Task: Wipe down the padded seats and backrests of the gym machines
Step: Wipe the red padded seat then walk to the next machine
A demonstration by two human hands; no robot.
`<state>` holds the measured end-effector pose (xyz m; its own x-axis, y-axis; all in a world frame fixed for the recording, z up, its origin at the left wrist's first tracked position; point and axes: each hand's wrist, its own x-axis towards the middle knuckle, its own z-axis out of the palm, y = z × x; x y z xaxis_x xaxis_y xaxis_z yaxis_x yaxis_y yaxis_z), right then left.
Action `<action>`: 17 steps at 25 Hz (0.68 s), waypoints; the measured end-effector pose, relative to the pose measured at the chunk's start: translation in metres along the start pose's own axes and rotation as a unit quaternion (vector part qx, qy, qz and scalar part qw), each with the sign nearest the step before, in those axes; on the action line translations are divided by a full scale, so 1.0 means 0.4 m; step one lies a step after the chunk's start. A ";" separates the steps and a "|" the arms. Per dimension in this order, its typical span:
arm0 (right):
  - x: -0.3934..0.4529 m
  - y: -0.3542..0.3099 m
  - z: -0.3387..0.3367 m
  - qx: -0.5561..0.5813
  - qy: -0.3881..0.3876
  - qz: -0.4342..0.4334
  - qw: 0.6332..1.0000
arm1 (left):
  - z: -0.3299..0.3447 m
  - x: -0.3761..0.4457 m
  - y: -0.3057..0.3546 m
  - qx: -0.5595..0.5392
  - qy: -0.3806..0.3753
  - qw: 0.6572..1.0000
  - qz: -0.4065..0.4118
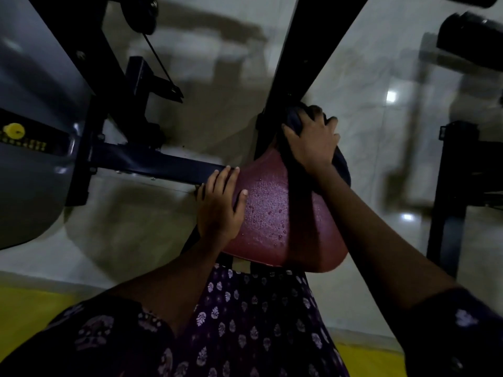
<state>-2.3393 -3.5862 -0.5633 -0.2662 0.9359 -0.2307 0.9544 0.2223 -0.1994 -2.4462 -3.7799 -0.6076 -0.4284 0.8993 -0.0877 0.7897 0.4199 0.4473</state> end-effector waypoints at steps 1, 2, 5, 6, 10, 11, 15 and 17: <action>0.015 -0.005 -0.008 -0.002 -0.007 0.000 1.000 | 0.001 0.000 0.000 0.000 0.002 1.000 -0.001; 0.009 -0.003 -0.011 -0.009 -0.006 -0.014 1.000 | 0.003 0.000 0.001 -0.001 0.001 1.000 -0.002; -0.099 0.033 0.004 -0.056 0.044 -0.120 0.990 | 0.003 0.001 0.004 -0.005 0.001 1.000 -0.003; -0.148 0.049 0.009 -0.063 0.056 -0.164 0.983 | 0.003 0.003 0.005 -0.008 0.000 1.000 -0.007; -0.226 0.117 0.024 -0.101 0.040 -0.295 0.949 | 0.001 -0.001 0.004 -0.015 -0.003 1.000 -0.010; -0.202 0.109 0.013 -0.095 0.050 -0.272 0.956 | 0.000 -0.001 0.004 -0.015 -0.004 1.000 -0.010; -0.104 -0.009 -0.012 -0.072 0.019 -0.092 0.993 | -0.001 0.001 0.004 -0.020 -0.005 1.000 -0.016; -0.146 -0.030 0.008 -0.117 0.031 -0.171 0.978 | -0.004 -0.003 0.007 -0.027 -0.007 0.999 -0.017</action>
<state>-2.3358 -3.6446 -0.5504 -0.5736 0.8089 -0.1292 0.8177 0.5749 -0.0306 -2.4441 -3.7801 -0.6048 -0.4475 0.8867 -0.1162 0.7501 0.4429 0.4911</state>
